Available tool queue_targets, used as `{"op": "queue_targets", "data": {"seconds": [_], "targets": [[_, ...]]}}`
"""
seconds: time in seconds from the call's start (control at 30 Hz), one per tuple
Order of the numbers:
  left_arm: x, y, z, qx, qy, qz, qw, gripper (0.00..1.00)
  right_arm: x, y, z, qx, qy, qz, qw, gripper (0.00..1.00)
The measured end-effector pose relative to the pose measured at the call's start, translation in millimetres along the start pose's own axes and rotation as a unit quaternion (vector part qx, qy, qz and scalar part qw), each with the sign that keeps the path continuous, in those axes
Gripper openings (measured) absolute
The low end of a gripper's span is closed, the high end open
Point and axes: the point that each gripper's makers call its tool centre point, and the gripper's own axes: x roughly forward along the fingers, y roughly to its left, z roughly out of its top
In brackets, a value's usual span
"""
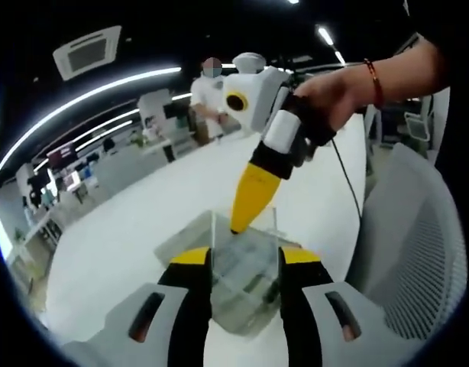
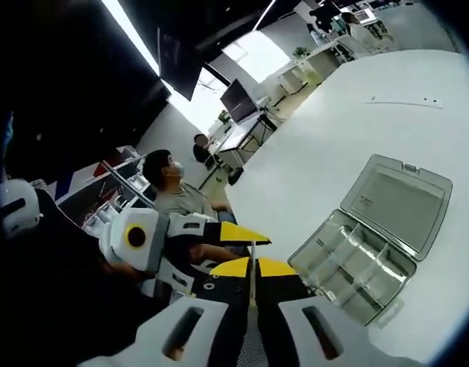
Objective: Insert the divider into the dual guide fixture by aligning both edges with the guide slots and pushing it downward to the bottom, including one-sided entry, uneven engagement, binding, and posture correction.
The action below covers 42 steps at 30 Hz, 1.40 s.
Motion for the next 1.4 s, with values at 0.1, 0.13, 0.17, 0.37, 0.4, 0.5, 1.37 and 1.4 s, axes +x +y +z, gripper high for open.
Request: {"op": "queue_targets", "data": {"seconds": [0.1,0.13,0.17,0.37,0.4,0.5,1.37,1.4], "targets": [[0,1.3,-0.9,0.0,0.002,0.001,1.0,0.33,-1,0,-3.1,-0.007,0.008,0.002,0.9999,0.0],[0,1.1,-1.6,-0.002,0.002,0.0,1.0,0.33,-2,0,-3.8,-0.009,0.01,0.001,0.9999,0.0],[0,1.1,-2.8,-0.001,0.005,0.0,1.0,0.33,-2,0,-4.1,-0.009,0.01,0.0,0.9999,0.0],[1,-0.5,-5.4,0.005,0.01,-0.003,0.9999,0.33,-2,-2,-6.2,-0.009,0.01,-0.005,0.9999,0.0],[1,-0.6,-6.1,0.002,0.011,-0.003,0.9999,0.33,-2,-2,-6.3,-0.009,0.011,-0.006,0.9999,0.0],[1,-0.2,-6.5,-0.003,0.009,-0.002,1.0,0.33,-2,-1,-5.1,-0.011,0.008,-0.006,0.9999,0.0],[-10,2.3,-14.7,-0.059,0.025,0.01,0.9979,0.39,4,-3,1.9,-0.062,0.002,-0.015,0.998,0.0],[-10,2.1,-15.0,-0.061,0.026,0.009,0.9977,0.39,4,-2,2.0,-0.061,0.002,-0.014,0.9981,0.0]]}}
